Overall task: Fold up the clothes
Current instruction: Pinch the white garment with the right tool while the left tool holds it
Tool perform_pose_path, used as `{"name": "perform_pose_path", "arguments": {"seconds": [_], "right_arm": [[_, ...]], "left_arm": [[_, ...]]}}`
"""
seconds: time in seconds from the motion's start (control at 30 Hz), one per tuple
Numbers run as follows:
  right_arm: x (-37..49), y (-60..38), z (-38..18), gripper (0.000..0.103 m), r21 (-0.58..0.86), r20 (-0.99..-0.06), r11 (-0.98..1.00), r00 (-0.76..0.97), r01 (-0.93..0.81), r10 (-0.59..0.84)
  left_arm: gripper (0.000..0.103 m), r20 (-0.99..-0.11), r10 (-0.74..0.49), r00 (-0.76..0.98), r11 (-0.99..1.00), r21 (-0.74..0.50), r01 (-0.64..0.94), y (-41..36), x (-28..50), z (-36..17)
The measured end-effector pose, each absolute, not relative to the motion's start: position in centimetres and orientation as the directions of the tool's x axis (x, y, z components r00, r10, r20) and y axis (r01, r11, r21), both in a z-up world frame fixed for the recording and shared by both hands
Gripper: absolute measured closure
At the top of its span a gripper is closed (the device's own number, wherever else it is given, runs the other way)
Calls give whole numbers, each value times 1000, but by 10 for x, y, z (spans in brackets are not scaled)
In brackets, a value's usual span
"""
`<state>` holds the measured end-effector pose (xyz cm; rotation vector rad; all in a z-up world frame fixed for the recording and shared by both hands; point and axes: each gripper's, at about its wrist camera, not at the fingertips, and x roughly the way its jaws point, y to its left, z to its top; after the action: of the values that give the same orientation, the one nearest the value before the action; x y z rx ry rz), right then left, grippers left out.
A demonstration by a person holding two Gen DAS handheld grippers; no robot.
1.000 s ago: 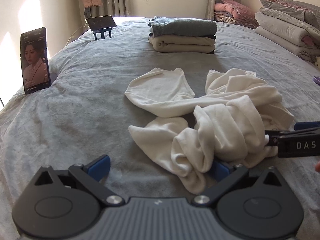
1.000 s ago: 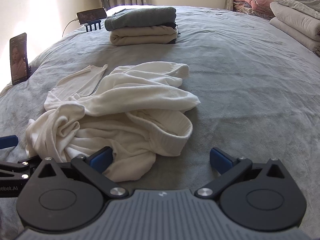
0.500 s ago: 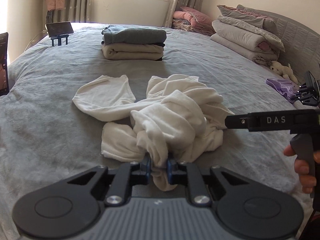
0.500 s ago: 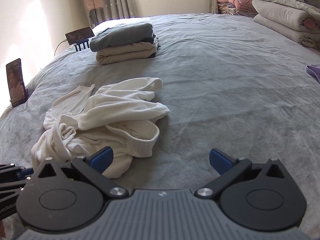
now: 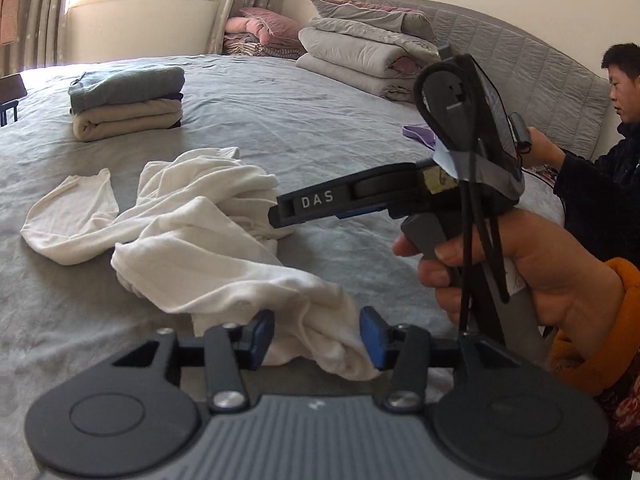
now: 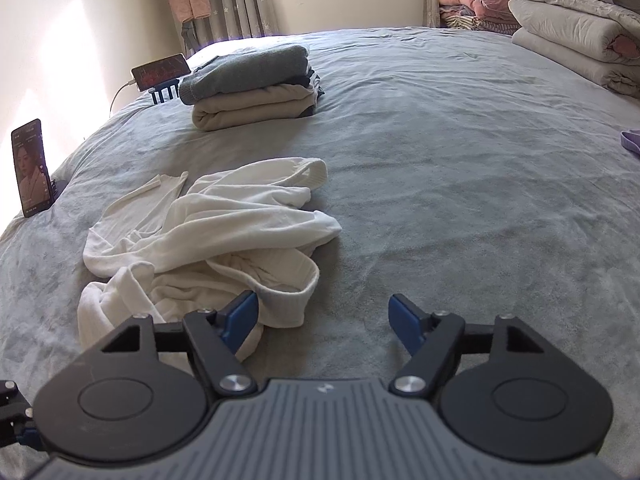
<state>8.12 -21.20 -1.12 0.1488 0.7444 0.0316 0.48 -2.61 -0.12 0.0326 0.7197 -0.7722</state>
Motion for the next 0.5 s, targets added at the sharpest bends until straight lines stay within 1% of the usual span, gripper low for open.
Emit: {"name": "perform_pose_path", "arguments": {"seconds": [0.07, 0.1, 0.13, 0.17, 0.2, 0.23, 0.33, 0.4, 0.5], "right_arm": [[85, -211, -15, 41, 152, -673, 988, 734, 14, 93], [87, -211, -16, 49, 157, -668, 988, 737, 9, 99], [88, -211, -17, 59, 160, -661, 987, 743, 2, 106], [88, -210, -17, 65, 162, -654, 987, 748, -8, 114], [89, -209, -16, 84, 170, -647, 985, 752, -18, 125], [88, -209, -14, 95, 185, -639, 982, 756, -26, 140], [81, -209, -2, 95, 243, -593, 969, 782, -55, 193], [72, -208, 10, 95, 292, -549, 951, 796, -103, 255], [59, -202, 24, 95, 359, -491, 913, 792, -195, 362]], "left_arm": [[31, -596, -603, 531, 761, -229, 607, -16, 8, 2], [29, -591, -586, 555, 780, -225, 584, -11, 10, 4], [27, -588, -578, 566, 791, -234, 565, -7, 12, 4], [27, -585, -573, 574, 799, -246, 548, -4, 15, 5], [27, -582, -568, 581, 807, -258, 531, -1, 18, 5], [27, -579, -563, 589, 814, -270, 514, 3, 21, 5], [27, -569, -551, 610, 831, -311, 461, 12, 29, 5], [27, -554, -552, 623, 833, -350, 428, 19, 31, 7], [27, -518, -577, 631, 812, -444, 378, 31, 37, 9]]}}
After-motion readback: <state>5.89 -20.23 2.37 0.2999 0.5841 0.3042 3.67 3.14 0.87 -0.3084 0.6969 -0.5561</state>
